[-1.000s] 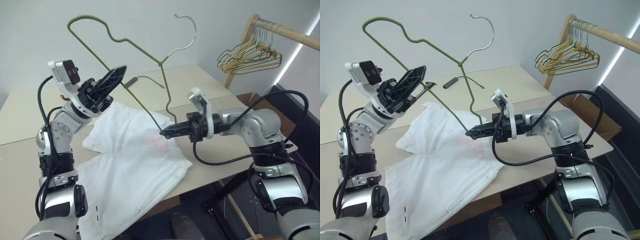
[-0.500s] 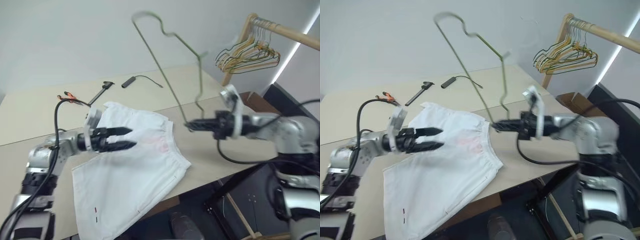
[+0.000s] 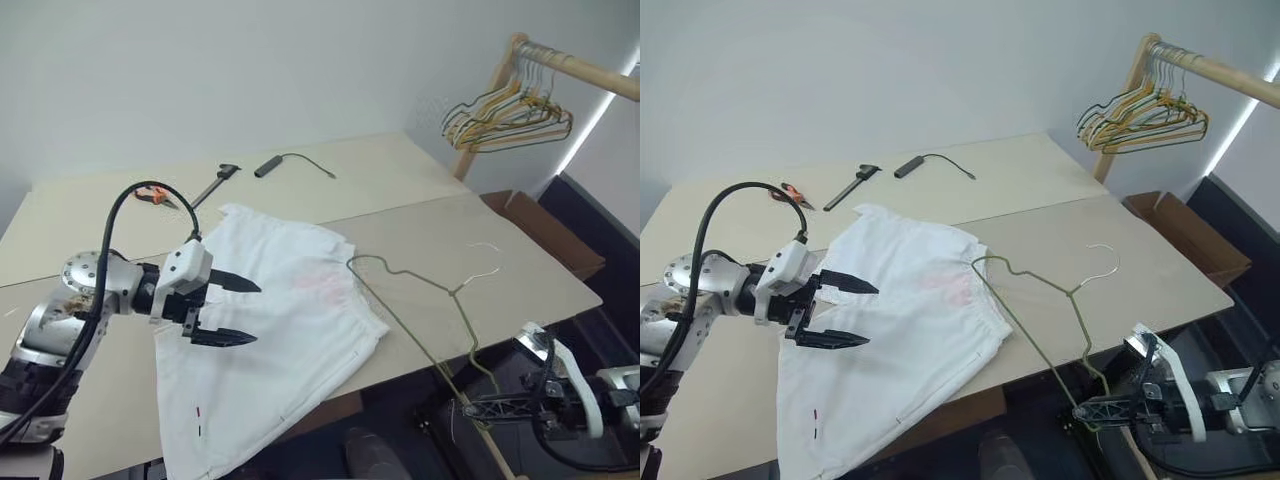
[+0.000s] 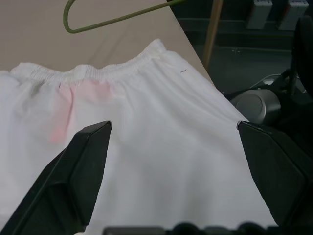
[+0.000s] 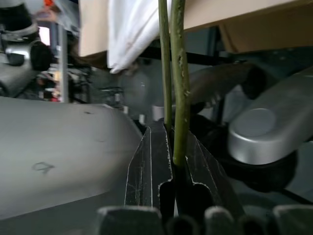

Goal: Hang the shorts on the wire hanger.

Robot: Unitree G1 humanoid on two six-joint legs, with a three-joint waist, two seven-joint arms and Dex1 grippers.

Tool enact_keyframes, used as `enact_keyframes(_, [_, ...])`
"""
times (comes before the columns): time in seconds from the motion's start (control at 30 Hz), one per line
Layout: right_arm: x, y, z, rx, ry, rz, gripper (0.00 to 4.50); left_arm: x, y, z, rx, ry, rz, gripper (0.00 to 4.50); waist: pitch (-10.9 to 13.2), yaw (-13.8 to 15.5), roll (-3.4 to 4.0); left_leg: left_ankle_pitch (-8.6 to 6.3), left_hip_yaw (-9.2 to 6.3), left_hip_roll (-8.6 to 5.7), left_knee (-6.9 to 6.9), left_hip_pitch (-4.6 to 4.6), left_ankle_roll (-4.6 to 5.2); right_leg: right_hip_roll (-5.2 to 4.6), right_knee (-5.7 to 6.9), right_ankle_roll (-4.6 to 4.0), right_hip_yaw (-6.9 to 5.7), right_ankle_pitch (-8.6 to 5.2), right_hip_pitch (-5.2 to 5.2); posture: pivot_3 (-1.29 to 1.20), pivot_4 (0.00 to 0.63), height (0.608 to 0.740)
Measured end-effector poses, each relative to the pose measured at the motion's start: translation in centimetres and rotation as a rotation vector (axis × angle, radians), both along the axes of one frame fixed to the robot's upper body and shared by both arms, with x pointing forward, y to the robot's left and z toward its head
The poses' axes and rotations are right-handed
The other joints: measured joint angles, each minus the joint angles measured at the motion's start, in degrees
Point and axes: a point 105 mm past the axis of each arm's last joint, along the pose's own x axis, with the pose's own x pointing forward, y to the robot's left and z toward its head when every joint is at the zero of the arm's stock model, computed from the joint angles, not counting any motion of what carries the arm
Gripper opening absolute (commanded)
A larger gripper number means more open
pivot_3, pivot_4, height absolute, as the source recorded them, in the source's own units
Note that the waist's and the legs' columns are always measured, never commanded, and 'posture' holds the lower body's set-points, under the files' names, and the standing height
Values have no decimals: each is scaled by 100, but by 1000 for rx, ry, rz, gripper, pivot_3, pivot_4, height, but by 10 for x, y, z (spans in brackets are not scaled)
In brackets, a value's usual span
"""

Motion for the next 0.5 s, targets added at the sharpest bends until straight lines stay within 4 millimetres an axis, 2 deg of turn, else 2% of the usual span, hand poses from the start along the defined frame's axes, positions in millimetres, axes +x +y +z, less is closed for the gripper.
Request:
enact_keyframes(0.3, [28,-11,-20,-61,91,-37,0,-6,1,-2,26,4,-30,4469,2,51,2,-5,-3,-2,-4,-25,8,-2,-1,-5,-2,1,-25,-263,0,740])
enact_keyframes(0.5, [40,-18,-28,-104,109,-57,0,-12,2,-6,29,5,-23,4469,2,103,3,-5,-6,-3,0,-30,8,-3,0,-5,-7,1,-25,-249,0,740])
